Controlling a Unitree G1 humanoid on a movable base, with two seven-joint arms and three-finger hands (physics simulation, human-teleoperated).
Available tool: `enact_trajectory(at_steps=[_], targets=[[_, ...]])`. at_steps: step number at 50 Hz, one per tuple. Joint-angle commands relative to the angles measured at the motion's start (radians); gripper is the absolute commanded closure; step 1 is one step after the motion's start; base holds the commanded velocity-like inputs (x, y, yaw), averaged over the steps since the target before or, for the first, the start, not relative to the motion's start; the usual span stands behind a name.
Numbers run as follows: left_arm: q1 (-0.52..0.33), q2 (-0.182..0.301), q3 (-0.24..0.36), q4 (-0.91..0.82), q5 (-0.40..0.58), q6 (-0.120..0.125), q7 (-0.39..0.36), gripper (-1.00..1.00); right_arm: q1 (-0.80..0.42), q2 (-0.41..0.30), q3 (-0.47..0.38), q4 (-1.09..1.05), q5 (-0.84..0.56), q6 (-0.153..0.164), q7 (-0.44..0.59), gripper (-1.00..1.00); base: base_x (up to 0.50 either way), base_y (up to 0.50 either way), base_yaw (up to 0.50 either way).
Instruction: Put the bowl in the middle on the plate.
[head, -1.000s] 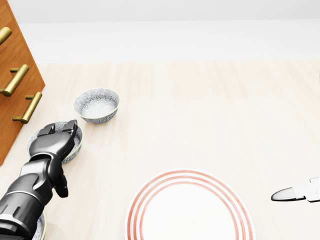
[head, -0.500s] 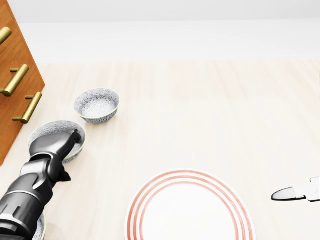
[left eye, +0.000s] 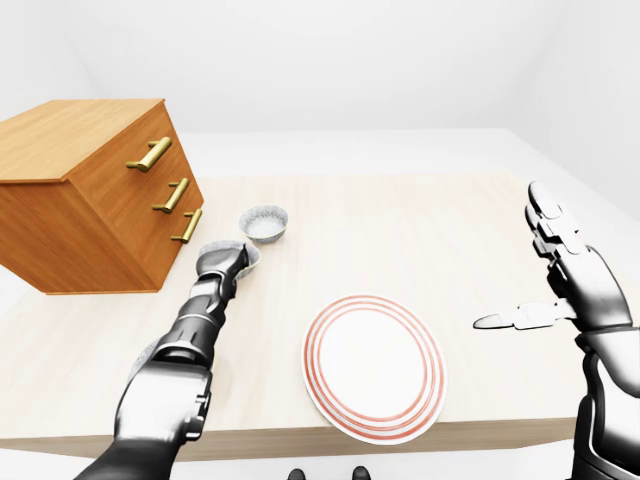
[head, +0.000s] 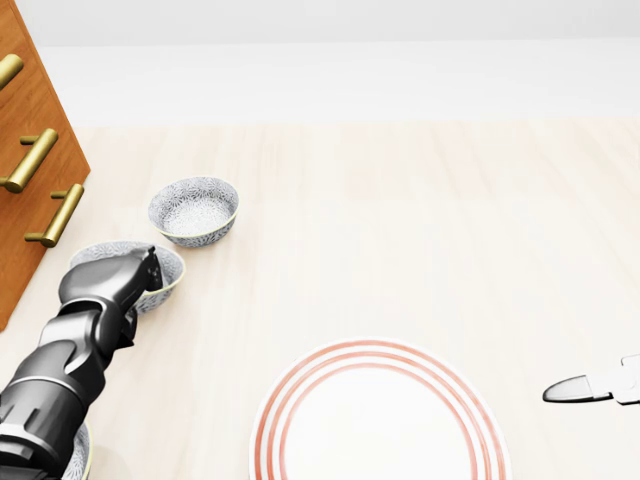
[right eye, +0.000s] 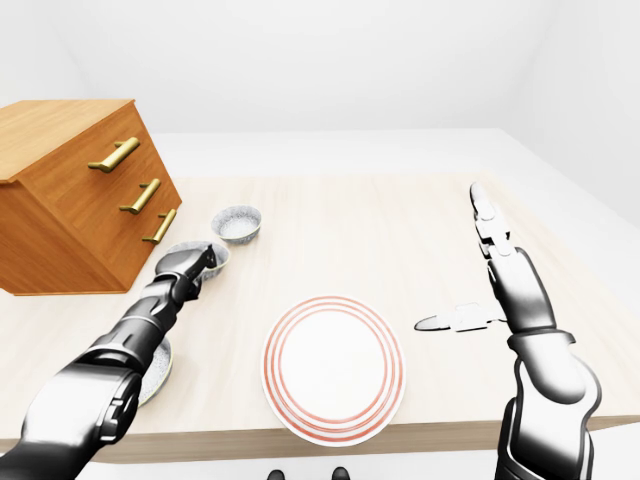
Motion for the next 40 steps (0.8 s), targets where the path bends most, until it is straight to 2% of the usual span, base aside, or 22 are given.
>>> enact_trajectory(at_steps=[1,12,13,18,22,23,30,34,40], targets=[[0.023,-0.023,-0.007,0.006,-0.028,-0.008,-0.01,1.0,0.002,0.002,0.001,0.017,0.009,0.0,-0.004,-1.0,0.0,0.0,0.0],[0.067,-0.014,-0.002,-0.083,-0.053,0.005,-0.103,1.0,0.002,0.0,0.002,0.012,0.008,0.0,-0.007,-1.0,0.0,0.0,0.0],[0.066,-0.013,0.003,-0.083,-0.058,-0.003,-0.092,1.0,0.001,0.0,0.001,0.009,0.008,0.0,-0.007,-1.0,0.0,0.0,0.0],[0.104,-0.009,0.005,-0.178,-0.055,0.018,-0.147,1.0,-0.001,-0.002,0.001,0.014,0.008,0.0,-0.009,-1.0,0.0,0.0,0.0],[0.148,-0.005,0.02,-0.292,-0.052,0.04,-0.212,1.0,-0.003,-0.004,0.001,0.003,0.008,0.0,-0.006,-1.0,0.0,0.0,0.0],[0.163,-0.003,0.023,-0.342,-0.047,0.052,-0.239,1.0,-0.004,-0.005,0.001,0.001,0.007,0.0,-0.006,-1.0,0.0,0.0,0.0],[0.176,-0.006,0.043,-0.428,-0.035,0.062,-0.28,1.0,-0.004,-0.005,0.001,-0.003,0.004,0.0,-0.005,-1.0,0.0,0.0,0.0],[0.254,-0.01,0.062,-0.71,-0.014,0.062,-0.421,1.0,-0.005,-0.005,0.001,-0.007,0.002,0.0,-0.004,-1.0,0.0,0.0,0.0],[0.296,-0.026,0.087,-0.886,0.015,0.062,-0.507,1.0,-0.004,-0.004,0.0,-0.009,0.001,0.0,-0.003,-1.0,0.0,0.0,0.0]])
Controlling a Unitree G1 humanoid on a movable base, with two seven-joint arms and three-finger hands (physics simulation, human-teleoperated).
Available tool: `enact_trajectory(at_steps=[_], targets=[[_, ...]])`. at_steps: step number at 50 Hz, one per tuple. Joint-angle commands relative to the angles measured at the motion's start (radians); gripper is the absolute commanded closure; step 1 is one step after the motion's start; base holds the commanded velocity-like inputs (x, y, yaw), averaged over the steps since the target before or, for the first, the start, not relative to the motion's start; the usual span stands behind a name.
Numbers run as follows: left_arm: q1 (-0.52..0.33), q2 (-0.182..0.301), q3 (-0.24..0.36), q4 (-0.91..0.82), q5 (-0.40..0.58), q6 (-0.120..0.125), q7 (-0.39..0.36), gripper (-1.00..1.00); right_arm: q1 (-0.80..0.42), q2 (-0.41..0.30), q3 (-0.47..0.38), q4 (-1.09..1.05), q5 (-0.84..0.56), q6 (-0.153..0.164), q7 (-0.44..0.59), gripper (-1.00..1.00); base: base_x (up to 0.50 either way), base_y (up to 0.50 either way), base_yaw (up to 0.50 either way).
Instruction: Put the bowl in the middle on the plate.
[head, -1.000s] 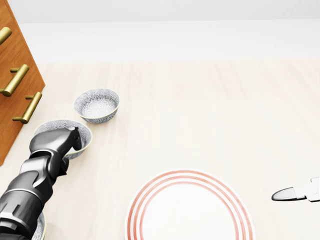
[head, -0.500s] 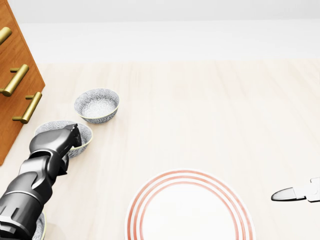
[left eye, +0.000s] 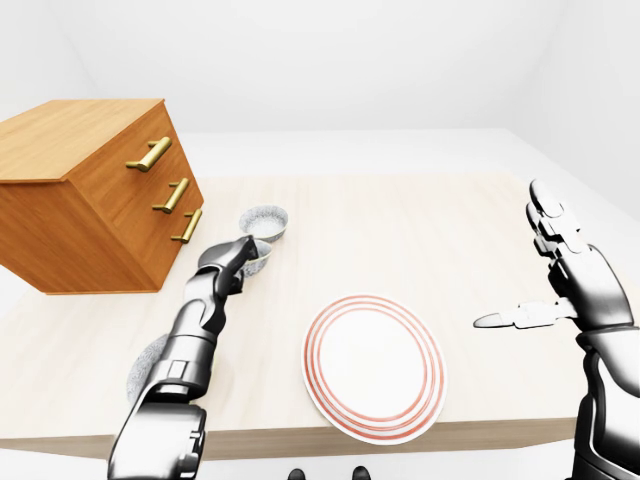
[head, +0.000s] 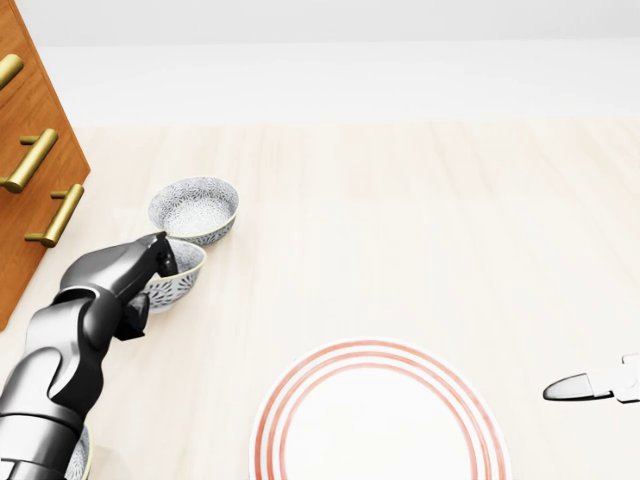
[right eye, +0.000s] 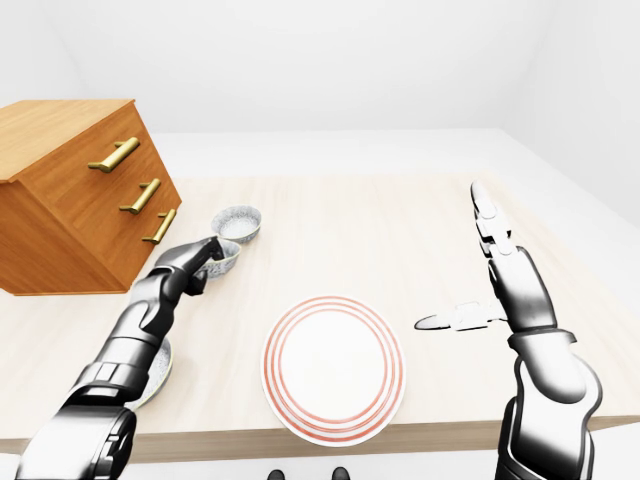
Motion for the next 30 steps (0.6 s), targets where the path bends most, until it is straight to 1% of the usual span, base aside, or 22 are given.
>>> enact_trajectory(at_steps=[1,2,3,6,7,12,16,17,22,26,30], targets=[[0.099,-0.025,0.041,-0.387,0.059,0.0,-0.185,1.0,0.0,0.001,0.0,-0.003,-0.003,0.0,0.001,-1.0,0.0,0.0,0.0],[0.1,-0.026,0.043,-0.391,0.061,0.0,-0.188,1.0,0.0,0.001,0.0,-0.003,-0.003,0.0,0.001,-1.0,0.0,0.0,0.0],[0.112,-0.031,0.043,-0.437,0.07,0.0,-0.217,1.0,0.0,0.001,0.0,-0.002,-0.004,0.0,0.0,-1.0,0.0,0.0,0.0],[0.131,-0.04,0.048,-0.5,0.082,0.0,-0.251,1.0,0.0,0.0,-0.001,-0.004,-0.003,0.0,0.001,-1.0,0.0,0.0,0.0],[0.132,-0.041,0.049,-0.501,0.081,0.0,-0.25,1.0,0.0,0.001,-0.001,0.002,-0.003,0.0,0.0,-1.0,0.0,0.0,0.0],[0.154,-0.057,0.051,-0.586,0.093,0.0,-0.296,1.0,0.0,-0.001,-0.002,-0.012,-0.004,0.0,0.003,-1.0,0.0,0.0,0.0],[0.175,-0.082,0.042,-0.656,0.089,0.0,-0.321,1.0,0.0,0.001,-0.001,-0.006,-0.005,0.0,0.001,-1.0,0.0,0.0,0.0],[0.19,-0.097,0.039,-0.681,0.073,0.0,-0.338,1.0,0.001,0.001,-0.001,-0.003,-0.005,0.0,0.001,-1.0,0.0,0.0,0.0],[0.215,-0.111,0.03,-0.706,0.079,0.0,-0.329,1.0,0.001,0.001,-0.002,-0.007,-0.004,0.0,0.0,-1.0,0.0,0.0,0.0],[0.225,-0.132,0.022,-0.763,0.064,0.0,-0.341,1.0,-0.001,0.0,-0.001,-0.001,-0.005,0.0,-0.001,-1.0,0.0,0.0,0.0],[0.236,-0.163,0.001,-0.828,0.07,0.0,-0.372,1.0,0.0,0.0,0.0,0.009,-0.005,0.0,-0.003,-1.0,0.0,0.0,0.0]])
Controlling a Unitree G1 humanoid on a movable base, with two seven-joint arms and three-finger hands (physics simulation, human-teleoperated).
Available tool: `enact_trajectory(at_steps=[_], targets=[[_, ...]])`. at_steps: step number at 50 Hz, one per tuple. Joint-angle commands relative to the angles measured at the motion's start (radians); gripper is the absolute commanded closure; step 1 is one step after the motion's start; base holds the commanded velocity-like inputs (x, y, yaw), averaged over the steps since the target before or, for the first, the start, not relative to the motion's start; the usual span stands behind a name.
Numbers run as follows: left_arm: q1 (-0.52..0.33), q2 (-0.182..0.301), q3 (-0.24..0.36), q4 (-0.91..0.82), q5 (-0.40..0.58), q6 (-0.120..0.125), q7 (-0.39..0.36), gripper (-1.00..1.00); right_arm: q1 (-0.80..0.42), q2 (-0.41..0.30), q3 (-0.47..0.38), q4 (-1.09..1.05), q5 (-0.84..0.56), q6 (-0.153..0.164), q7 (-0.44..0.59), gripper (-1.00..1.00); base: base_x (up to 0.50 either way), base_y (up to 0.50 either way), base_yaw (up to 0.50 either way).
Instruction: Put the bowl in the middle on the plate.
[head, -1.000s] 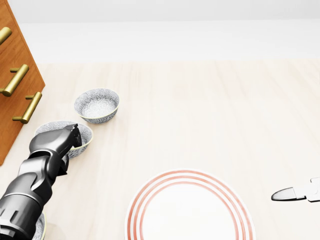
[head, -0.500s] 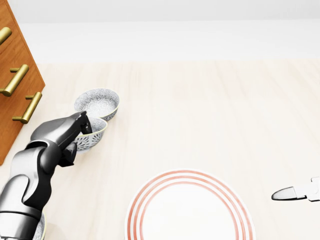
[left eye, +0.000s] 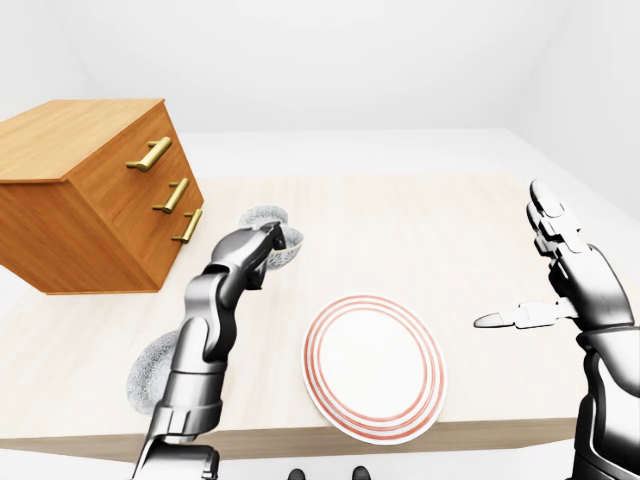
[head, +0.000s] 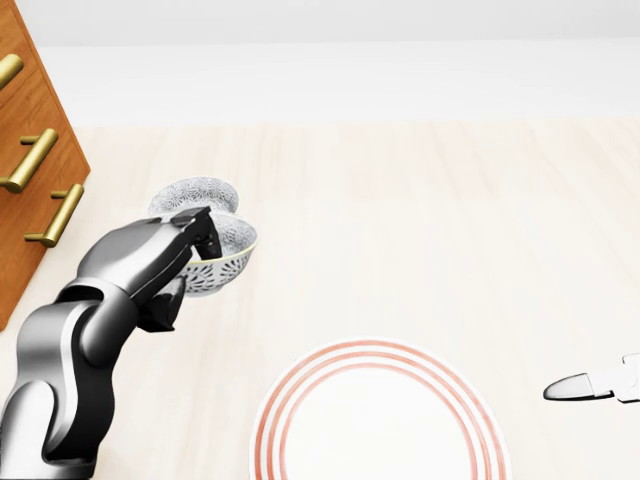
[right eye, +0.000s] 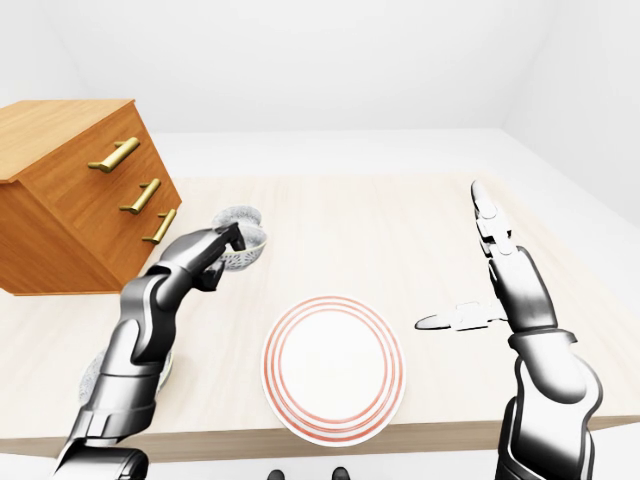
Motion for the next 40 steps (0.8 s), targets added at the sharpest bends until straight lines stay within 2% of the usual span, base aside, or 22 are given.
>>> enact_trajectory(at_steps=[1,4,11,15,20,24,30,32,35,37,40], targets=[[0.042,-0.07,-0.029,-0.194,0.018,0.0,-0.06,1.0,-0.001,-0.001,0.001,0.013,0.0,0.0,-0.004,-1.0,0.0,0.0,0.0],[0.05,-0.11,-0.049,-0.281,0.003,0.0,-0.122,1.0,-0.001,-0.001,0.001,0.006,0.0,0.0,-0.002,-1.0,0.0,0.0,0.0],[0.049,-0.142,-0.077,-0.339,0.032,0.0,-0.124,1.0,-0.002,-0.002,0.003,0.009,-0.001,0.0,-0.003,-1.0,0.0,0.0,0.0],[0.053,-0.176,-0.106,-0.404,0.041,0.0,-0.124,1.0,-0.004,-0.003,0.004,0.007,-0.001,0.0,-0.003,-1.0,0.0,0.0,0.0],[0.106,-0.224,-0.159,-0.466,0.056,0.0,-0.124,1.0,-0.002,-0.002,0.004,0.012,0.0,0.0,-0.005,-1.0,0.0,0.0,0.0],[0.124,-0.27,-0.184,-0.519,0.013,0.0,-0.124,1.0,-0.001,-0.002,0.002,0.005,-0.001,0.0,-0.003,-1.0,0.0,0.0,0.0],[0.17,-0.278,-0.232,-0.54,0.04,0.0,-0.124,1.0,-0.001,-0.002,0.002,0.01,-0.001,0.0,-0.004,-1.0,0.0,0.0,0.0],[0.184,-0.28,-0.241,-0.537,0.011,0.0,-0.124,1.0,-0.001,-0.002,0.003,0.011,-0.002,0.0,-0.004,-1.0,0.0,0.0,0.0],[0.231,-0.264,-0.258,-0.494,-0.029,0.0,-0.071,1.0,0.0,-0.001,0.002,0.011,-0.001,0.0,-0.003,-1.0,0.0,0.0,0.0],[0.275,-0.276,-0.29,-0.527,-0.048,0.0,-0.085,1.0,-0.001,-0.001,0.003,0.012,-0.002,0.0,-0.004,-1.0,0.0,0.0,0.0],[0.294,-0.272,-0.3,-0.523,-0.052,-0.006,-0.07,1.0,-0.001,-0.001,0.004,0.01,-0.003,0.0,-0.003,-1.0,0.0,0.0,0.0]])
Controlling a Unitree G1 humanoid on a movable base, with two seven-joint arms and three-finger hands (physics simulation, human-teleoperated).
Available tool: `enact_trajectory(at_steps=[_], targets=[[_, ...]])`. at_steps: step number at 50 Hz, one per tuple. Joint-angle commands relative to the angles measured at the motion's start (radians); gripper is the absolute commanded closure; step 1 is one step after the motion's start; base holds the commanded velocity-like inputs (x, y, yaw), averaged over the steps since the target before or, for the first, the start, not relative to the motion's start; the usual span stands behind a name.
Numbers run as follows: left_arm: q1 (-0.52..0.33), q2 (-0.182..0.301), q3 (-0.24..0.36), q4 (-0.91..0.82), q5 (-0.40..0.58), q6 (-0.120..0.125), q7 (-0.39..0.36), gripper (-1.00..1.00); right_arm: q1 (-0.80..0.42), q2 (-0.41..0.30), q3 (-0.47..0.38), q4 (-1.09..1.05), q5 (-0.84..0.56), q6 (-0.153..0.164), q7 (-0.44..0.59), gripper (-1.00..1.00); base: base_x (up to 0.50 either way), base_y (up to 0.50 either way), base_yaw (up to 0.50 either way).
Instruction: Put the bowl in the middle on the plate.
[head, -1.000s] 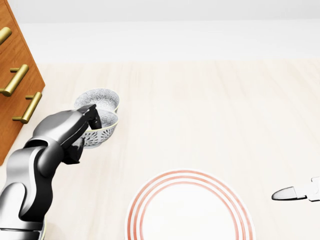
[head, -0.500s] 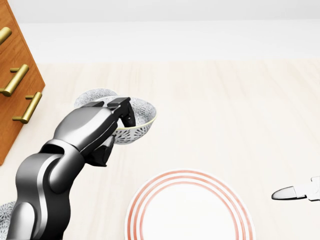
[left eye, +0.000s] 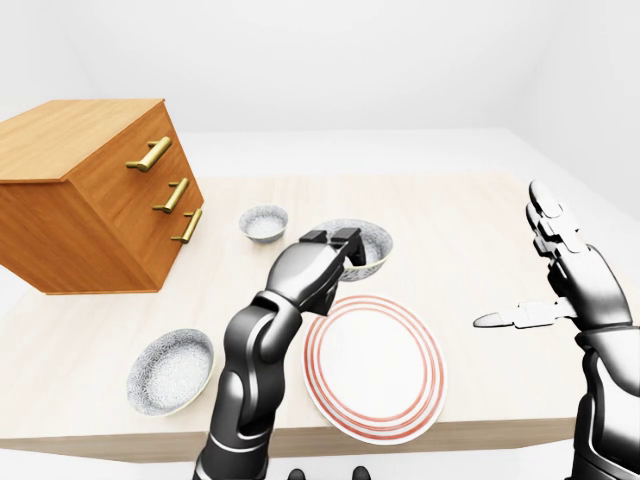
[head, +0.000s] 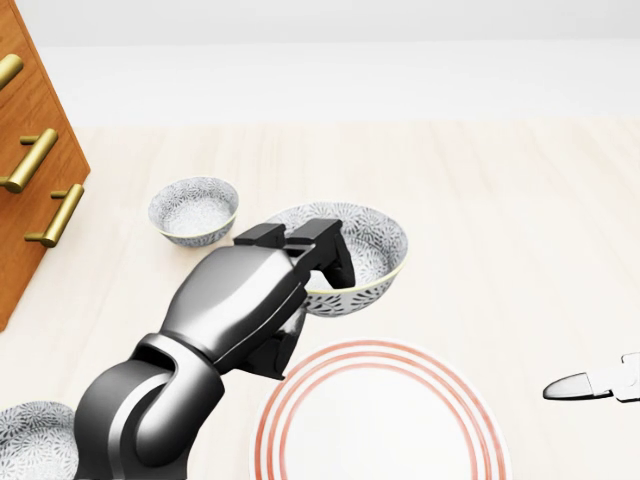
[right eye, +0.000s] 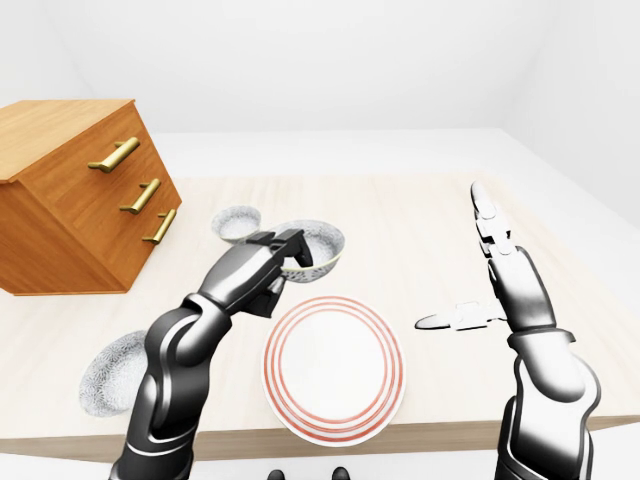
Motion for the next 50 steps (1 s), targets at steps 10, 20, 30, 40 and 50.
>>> enact_trajectory(at_steps=[10,20,30,40,50], targets=[[0.149,-0.011,-0.089,-0.027,-0.05,-0.029,0.078,1.0,0.0,-0.001,0.001,0.003,-0.003,0.0,-0.001,-1.0,0.0,0.0,0.0],[0.165,-0.006,-0.093,-0.02,-0.059,-0.027,0.095,1.0,0.0,0.001,0.002,0.008,-0.004,0.0,-0.001,-1.0,0.0,0.0,0.0],[0.207,0.002,-0.117,-0.022,-0.061,-0.038,0.121,1.0,-0.001,-0.001,0.003,-0.001,-0.005,0.0,0.002,-1.0,0.0,0.0,0.0],[0.243,-0.005,-0.154,-0.058,-0.059,-0.012,0.112,1.0,-0.002,-0.001,0.005,0.012,-0.007,0.0,-0.001,-1.0,0.0,0.0,0.0],[0.26,-0.007,-0.229,-0.145,-0.022,0.0,0.075,1.0,-0.002,0.0,0.006,0.008,-0.008,0.0,-0.001,-1.0,0.0,0.0,0.0]])
